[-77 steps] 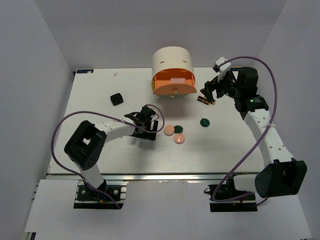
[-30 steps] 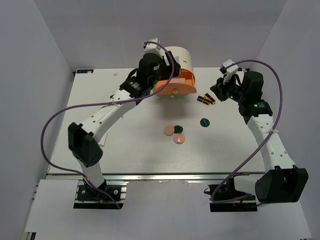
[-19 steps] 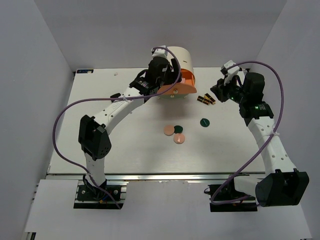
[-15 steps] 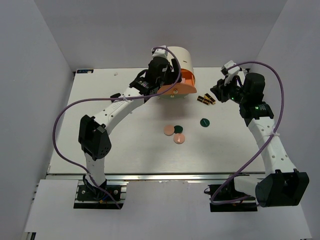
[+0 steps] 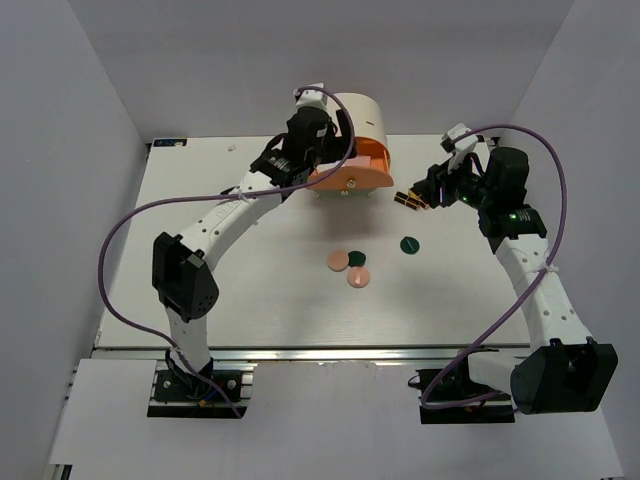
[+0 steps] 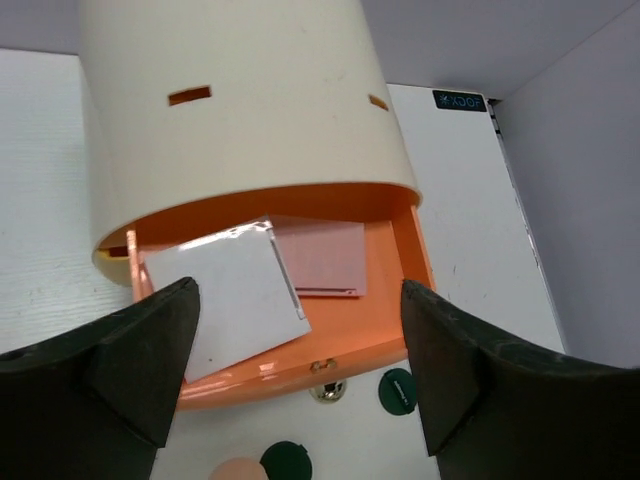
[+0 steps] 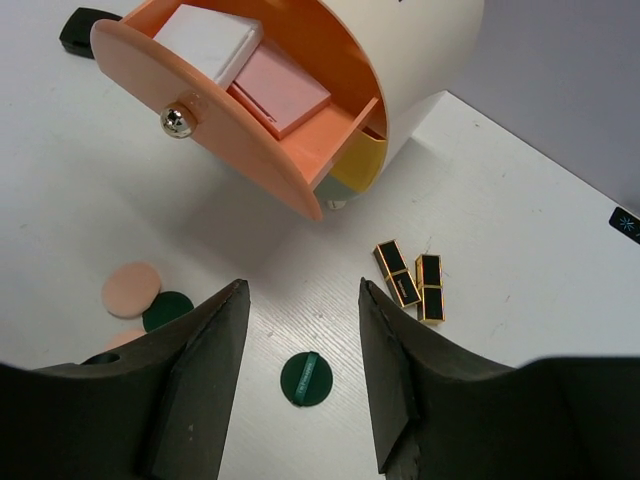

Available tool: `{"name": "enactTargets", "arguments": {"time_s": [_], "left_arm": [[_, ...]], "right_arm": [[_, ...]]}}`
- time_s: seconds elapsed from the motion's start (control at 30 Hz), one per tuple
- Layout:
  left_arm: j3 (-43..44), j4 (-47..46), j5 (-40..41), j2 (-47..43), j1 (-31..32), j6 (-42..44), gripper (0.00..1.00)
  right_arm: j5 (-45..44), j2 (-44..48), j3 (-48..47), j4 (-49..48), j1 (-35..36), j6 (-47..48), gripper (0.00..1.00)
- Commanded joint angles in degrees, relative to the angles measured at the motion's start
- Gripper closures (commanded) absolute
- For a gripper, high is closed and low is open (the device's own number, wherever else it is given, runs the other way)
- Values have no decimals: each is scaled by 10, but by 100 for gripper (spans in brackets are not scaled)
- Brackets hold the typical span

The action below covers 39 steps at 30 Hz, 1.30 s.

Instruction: Organize the makeup

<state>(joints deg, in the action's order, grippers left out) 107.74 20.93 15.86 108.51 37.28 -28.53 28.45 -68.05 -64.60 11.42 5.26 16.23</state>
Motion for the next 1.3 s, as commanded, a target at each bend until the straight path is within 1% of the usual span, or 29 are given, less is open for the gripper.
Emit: {"name": "enactTargets", "arguments": {"time_s": [0.0,0.03,0.07,0.1,0.13,0.17,0.2,0.23,0.27,0.3,0.33,0.37,0.4,0.43,0.47,0.5,0.53,0.6,0.63,0.67,0.77,0.97,1.03,1.27], "left_arm": [[-29,29,15,-78,-13,-9,10],[-46,38,21,-93,-29,-20,17],[-91,56,29,-131,-40,-48,37],[-120,65,26,-153,-54,-62,48],[-150,76,23,-176,-88,-77,58],[-181,100,18,-225,-108,-103,73],[-243,114,14,-248,-128,-115,76],[-273,130,4,-271,-169,-126,76],[-303,161,1,-295,-191,-144,68],[-331,180,3,-335,-209,-157,54],[-382,200,7,-353,-249,-172,39],[-407,232,3,-369,-271,-197,22],[-453,245,-2,-397,-313,-208,14],[-473,256,-15,-406,-331,-221,7],[-491,276,-21,-413,-350,-244,4],[-506,283,-28,-417,-367,-253,2],[-531,288,-33,-418,-408,-260,2],[-549,293,-36,-414,-433,-282,2],[-561,290,-39,-405,-457,-284,2],[-565,275,-49,-400,-467,-291,2],[-569,245,-60,-369,-490,-308,2],[-550,225,-80,-273,-493,-331,2],[-554,215,-97,-260,-492,-340,2],[-562,176,-112,-219,-492,-346,2]], "right_arm": [[17,11,-1,-7,-2,12,47],[30,13,-2,-1,-2,22,48],[40,13,-1,5,-2,27,50],[51,14,1,11,-2,31,51],[78,16,3,25,-2,42,54],[92,21,5,30,-2,47,54],[105,23,8,37,-2,52,54],[134,26,15,52,-2,70,55],[143,31,20,59,-2,80,55],[153,34,26,63,-2,87,55],[164,36,40,65,-2,92,52],[166,40,46,70,-2,98,50],[166,40,51,72,-2,99,43],[163,40,58,74,-2,99,39],[160,37,61,78,-2,97,34],[160,36,65,81,-2,95,30],[159,35,67,84,-2,93,24],[155,34,77,82,-2,84,20],[152,34,81,82,-2,81,14],[147,32,89,81,-2,79,11],[129,28,96,78,-1,73,11],[100,25,108,78,-1,67,11],[98,25,112,76,-1,66,11],[97,22,114,76,0,66,11]]}}
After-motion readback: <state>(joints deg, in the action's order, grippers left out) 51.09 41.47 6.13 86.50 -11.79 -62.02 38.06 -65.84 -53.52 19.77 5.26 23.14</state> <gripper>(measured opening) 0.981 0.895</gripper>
